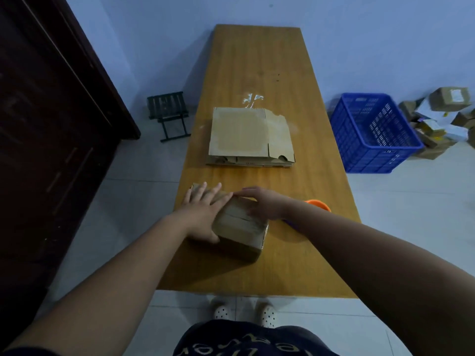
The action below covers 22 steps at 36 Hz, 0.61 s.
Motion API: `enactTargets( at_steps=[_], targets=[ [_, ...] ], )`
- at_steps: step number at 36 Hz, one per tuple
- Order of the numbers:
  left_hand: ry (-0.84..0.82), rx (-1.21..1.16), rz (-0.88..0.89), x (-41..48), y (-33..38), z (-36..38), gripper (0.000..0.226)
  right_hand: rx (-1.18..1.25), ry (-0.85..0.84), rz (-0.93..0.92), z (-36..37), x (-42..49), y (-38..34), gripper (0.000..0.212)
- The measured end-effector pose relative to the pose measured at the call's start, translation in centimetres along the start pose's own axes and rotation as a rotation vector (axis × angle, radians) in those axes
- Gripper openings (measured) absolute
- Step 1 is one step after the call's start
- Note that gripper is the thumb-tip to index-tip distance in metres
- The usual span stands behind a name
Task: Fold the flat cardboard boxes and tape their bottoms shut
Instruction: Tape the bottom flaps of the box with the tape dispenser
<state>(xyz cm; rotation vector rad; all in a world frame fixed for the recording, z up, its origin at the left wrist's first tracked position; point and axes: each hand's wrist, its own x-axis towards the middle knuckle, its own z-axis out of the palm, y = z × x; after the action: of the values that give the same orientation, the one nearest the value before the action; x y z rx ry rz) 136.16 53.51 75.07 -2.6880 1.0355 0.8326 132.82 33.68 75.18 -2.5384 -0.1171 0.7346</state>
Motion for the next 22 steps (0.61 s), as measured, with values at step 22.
enactTargets(
  at_steps=[22],
  targets=[
    [0.006,-0.206,-0.545,0.1,3.1,-0.5,0.11,-0.04,0.307,0.781,2.7,-3.1,8.3,0.051]
  ],
)
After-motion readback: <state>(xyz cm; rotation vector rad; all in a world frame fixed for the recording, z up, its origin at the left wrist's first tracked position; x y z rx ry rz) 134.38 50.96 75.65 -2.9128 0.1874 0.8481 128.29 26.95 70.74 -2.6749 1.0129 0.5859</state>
